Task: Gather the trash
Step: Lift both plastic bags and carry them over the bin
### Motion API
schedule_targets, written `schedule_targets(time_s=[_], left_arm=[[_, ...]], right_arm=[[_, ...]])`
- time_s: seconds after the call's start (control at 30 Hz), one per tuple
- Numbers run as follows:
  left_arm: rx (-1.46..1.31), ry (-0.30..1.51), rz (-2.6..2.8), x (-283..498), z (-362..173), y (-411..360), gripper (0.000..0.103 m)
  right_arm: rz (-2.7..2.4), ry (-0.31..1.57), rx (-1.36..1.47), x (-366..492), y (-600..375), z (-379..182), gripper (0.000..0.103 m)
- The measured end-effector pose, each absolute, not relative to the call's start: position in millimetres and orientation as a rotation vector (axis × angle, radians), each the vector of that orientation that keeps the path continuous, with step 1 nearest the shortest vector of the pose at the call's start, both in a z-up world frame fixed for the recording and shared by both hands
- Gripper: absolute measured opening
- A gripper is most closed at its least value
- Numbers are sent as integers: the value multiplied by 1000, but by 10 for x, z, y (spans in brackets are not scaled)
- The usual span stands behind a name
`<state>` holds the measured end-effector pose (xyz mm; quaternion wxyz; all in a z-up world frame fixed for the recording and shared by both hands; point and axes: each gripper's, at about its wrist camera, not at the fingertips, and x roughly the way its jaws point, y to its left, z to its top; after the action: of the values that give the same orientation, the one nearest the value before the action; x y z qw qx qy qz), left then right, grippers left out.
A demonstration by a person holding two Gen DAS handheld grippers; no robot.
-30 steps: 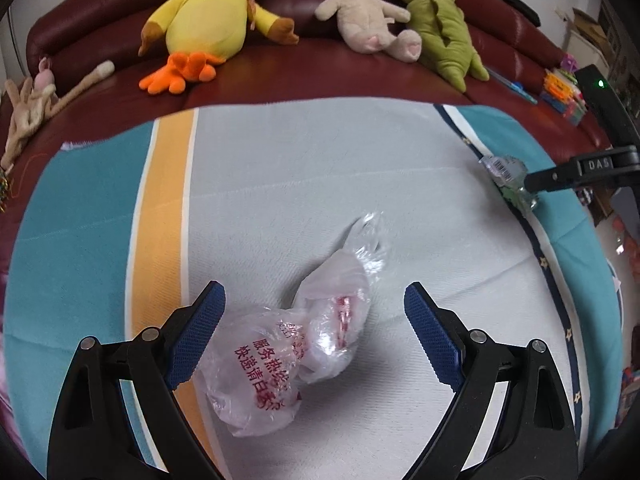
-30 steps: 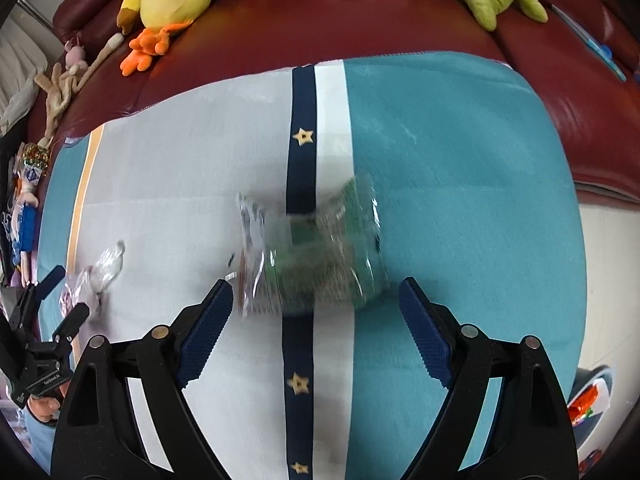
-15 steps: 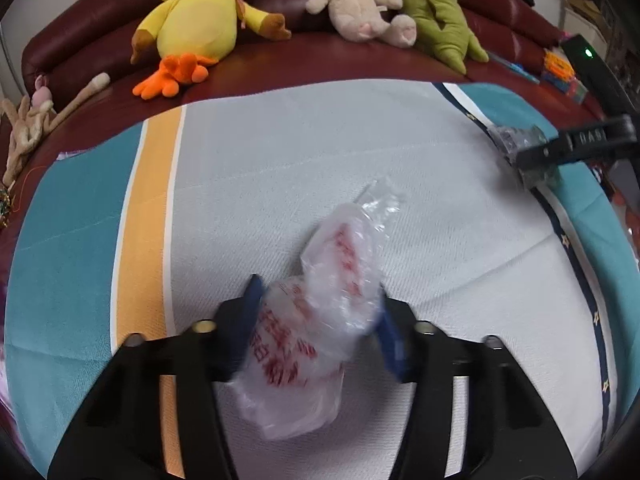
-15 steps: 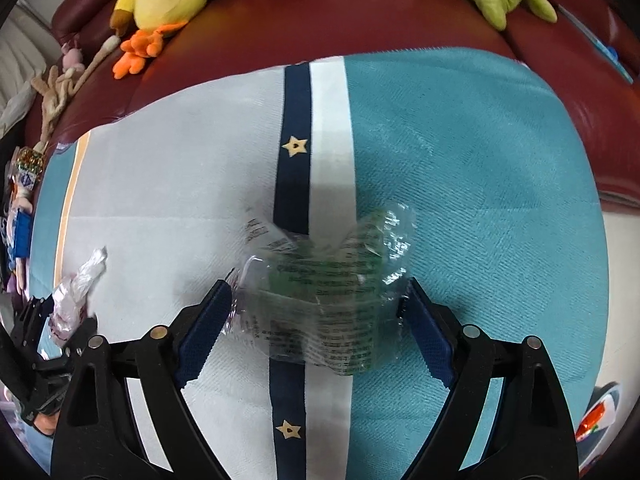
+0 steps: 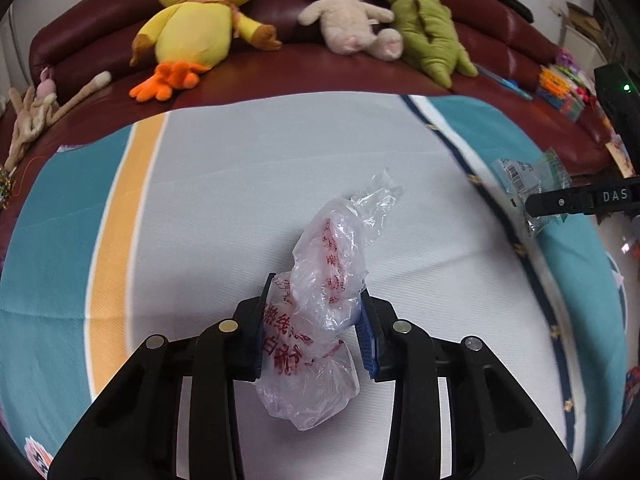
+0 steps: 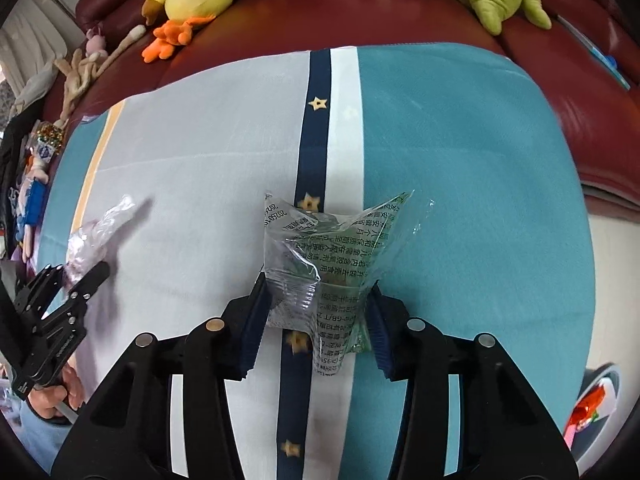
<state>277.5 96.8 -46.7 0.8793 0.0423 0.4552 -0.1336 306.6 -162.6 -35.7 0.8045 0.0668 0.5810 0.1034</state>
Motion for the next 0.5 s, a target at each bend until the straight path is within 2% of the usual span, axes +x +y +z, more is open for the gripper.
schedule_targets(time_s=[0.5], left_arm=[[174,910,-481,1891,-127,-319,36]], right_arm=[[140,1159,276,1501,-2739,-74,44]])
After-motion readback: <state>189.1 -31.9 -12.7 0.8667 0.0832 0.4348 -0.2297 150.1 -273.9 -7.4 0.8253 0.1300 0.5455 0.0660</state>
